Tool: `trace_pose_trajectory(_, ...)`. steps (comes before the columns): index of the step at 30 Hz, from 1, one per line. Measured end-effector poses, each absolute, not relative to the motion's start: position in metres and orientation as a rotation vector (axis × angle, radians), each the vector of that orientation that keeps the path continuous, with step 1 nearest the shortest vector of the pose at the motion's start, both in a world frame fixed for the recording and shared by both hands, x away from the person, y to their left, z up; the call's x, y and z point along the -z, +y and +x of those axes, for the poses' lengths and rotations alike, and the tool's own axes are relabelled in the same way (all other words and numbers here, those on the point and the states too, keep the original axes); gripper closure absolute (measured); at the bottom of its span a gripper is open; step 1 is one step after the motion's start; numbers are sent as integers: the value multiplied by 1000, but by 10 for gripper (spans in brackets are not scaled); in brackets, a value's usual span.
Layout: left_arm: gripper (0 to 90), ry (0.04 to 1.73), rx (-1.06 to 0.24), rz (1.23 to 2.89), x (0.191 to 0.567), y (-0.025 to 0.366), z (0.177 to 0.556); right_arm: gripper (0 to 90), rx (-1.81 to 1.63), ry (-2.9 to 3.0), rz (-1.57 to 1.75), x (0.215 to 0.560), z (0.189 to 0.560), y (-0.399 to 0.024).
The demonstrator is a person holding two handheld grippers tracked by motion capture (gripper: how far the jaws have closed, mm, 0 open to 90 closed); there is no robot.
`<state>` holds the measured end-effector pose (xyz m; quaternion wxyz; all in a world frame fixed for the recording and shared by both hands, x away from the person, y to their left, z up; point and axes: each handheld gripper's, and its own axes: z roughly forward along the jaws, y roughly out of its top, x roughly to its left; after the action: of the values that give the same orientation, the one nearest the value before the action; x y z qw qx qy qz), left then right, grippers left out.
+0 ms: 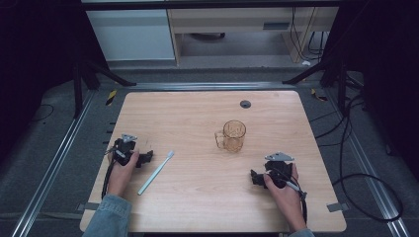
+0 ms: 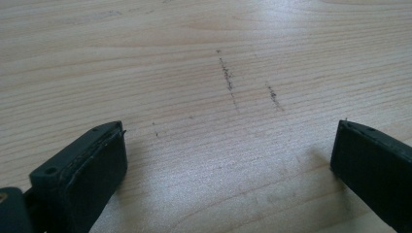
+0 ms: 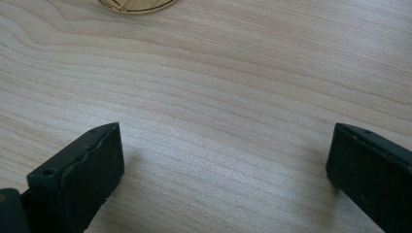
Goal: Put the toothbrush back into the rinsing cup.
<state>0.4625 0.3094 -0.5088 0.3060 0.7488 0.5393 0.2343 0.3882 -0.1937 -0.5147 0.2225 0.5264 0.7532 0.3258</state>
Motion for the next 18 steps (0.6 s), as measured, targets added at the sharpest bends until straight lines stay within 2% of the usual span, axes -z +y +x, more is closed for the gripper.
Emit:
trace_pose_trajectory(5,0,1422,-629,1983,509,309,462,7,-902,2093,1439,515,388,-195)
trace_pose_trajectory(8,32,1412,-631,1999,506,308,459,8,-902,2094,1438,515,388,-195)
trace_pose_trajectory(18,42,1395,-604,2043,483,302,451,7,-898,2091,1435,515,388,-195)
